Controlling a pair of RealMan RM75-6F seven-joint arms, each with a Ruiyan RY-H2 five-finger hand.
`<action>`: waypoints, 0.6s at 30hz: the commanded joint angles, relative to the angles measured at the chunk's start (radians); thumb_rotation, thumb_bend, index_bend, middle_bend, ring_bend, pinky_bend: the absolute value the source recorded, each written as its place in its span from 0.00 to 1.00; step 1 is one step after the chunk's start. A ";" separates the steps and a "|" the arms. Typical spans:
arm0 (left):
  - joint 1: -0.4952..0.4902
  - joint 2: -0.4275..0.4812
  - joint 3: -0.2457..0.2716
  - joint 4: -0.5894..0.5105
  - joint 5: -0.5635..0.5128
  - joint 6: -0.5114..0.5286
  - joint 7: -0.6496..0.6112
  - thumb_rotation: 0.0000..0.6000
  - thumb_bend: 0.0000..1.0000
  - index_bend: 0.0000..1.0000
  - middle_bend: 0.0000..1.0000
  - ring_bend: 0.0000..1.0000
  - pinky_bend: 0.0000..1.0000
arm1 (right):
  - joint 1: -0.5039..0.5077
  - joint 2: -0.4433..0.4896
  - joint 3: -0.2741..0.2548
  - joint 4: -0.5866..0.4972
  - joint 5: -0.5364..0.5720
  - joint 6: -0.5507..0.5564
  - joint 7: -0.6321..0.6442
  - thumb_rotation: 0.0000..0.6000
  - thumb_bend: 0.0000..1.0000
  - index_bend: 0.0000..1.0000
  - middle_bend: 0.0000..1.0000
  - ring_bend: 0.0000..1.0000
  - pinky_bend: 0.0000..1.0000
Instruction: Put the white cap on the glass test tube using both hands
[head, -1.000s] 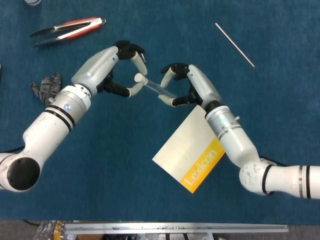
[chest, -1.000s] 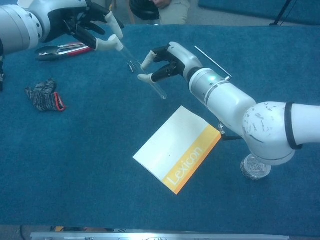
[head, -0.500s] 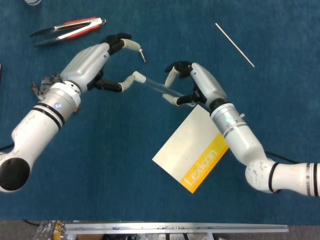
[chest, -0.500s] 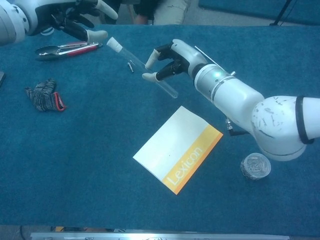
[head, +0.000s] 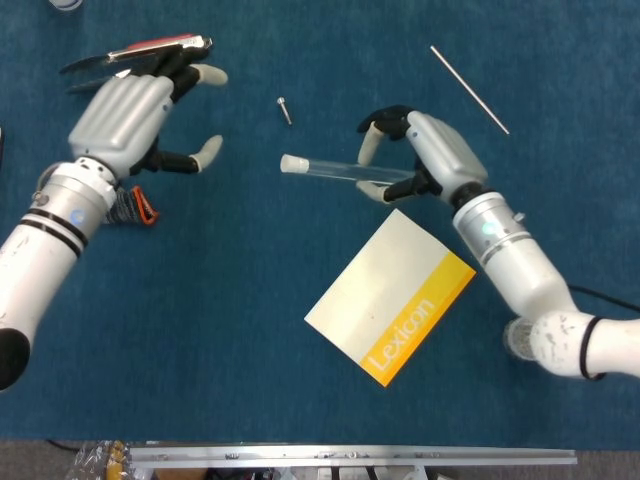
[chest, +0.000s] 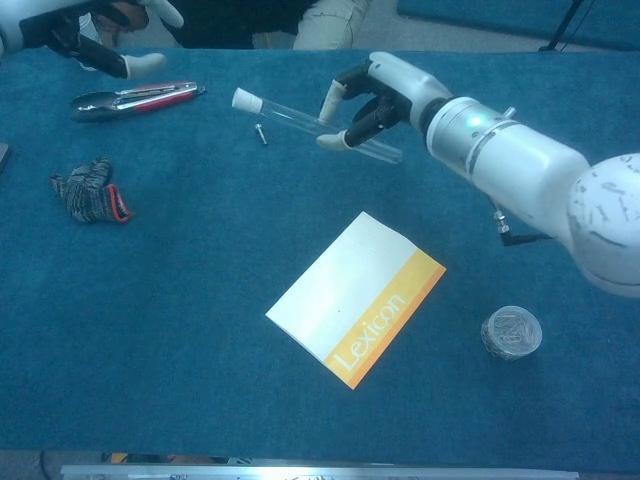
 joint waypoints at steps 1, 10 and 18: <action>0.034 -0.008 0.009 0.019 0.044 0.041 0.000 0.69 0.37 0.19 0.07 0.00 0.08 | 0.005 0.040 -0.021 -0.029 0.004 0.000 -0.031 1.00 0.38 0.75 0.31 0.15 0.26; 0.123 -0.020 0.015 0.067 0.148 0.123 -0.053 0.69 0.37 0.19 0.07 0.00 0.08 | 0.004 0.056 -0.096 -0.008 -0.007 0.001 -0.060 1.00 0.37 0.75 0.31 0.15 0.26; 0.173 -0.001 0.014 0.084 0.208 0.147 -0.085 0.69 0.37 0.19 0.07 0.00 0.08 | 0.027 -0.025 -0.155 0.094 -0.022 0.022 -0.117 1.00 0.38 0.75 0.31 0.15 0.26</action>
